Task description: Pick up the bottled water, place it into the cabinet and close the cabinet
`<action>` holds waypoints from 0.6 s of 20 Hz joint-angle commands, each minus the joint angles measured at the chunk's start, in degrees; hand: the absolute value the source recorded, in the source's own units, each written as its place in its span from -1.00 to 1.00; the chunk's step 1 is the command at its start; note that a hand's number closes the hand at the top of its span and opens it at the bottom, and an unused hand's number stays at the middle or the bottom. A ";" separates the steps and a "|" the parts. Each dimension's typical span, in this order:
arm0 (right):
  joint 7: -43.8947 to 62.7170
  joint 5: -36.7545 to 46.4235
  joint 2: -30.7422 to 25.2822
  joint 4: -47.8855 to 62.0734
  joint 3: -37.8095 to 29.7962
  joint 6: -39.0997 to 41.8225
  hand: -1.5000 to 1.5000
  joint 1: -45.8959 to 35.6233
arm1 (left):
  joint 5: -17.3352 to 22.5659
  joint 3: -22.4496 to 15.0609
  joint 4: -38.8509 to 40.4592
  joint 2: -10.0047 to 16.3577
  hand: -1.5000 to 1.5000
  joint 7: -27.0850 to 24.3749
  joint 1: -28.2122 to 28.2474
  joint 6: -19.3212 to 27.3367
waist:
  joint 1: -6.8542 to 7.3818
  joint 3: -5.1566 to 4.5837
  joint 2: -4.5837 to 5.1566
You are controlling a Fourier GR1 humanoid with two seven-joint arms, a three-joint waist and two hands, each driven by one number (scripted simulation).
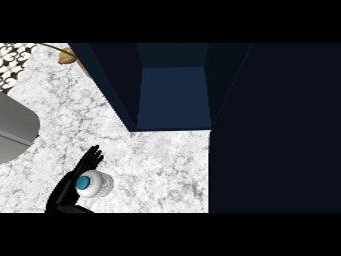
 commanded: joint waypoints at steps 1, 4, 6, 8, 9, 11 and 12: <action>5.67 -5.38 -0.73 -7.55 -2.68 -1.43 -1.00 -0.44 | -0.46 -0.80 6.04 0.48 -1.00 -7.02 -1.13 -4.30 | 0.58 0.01 0.10; 3.37 -2.04 -0.33 -6.53 0.22 -0.48 -1.00 1.62 | -0.09 -0.45 10.58 -2.28 -1.00 -10.02 -3.55 -1.58 | 0.07 -0.03 0.04; 3.71 -4.73 -0.93 -5.24 -1.64 -0.02 -1.00 0.06 | 0.43 -0.16 12.18 -3.11 1.00 -10.79 -4.12 -0.60 | 0.36 0.00 0.11; 4.93 -3.89 -0.48 -8.00 -0.35 -0.61 -1.00 2.05 | 2.45 0.65 11.69 -4.19 1.00 -7.65 -5.43 -0.38 | 0.29 0.01 0.02; 2.75 -5.39 -1.36 -8.84 -1.17 1.05 -1.00 4.45 | 3.76 2.18 14.07 -1.98 1.00 -8.80 -6.62 -2.80 | -0.51 -0.05 0.03; 2.81 -5.08 -1.84 -6.59 -2.87 1.04 -1.00 2.08 | 3.74 1.12 14.98 -2.45 1.00 -9.23 -5.91 -4.25 | 0.09 -0.03 0.15; 1.96 -2.13 -0.09 -5.79 0.09 0.24 -1.00 2.18 | 4.24 1.49 15.83 -2.83 1.00 -8.40 -7.81 -3.78 | -0.15 -0.05 0.13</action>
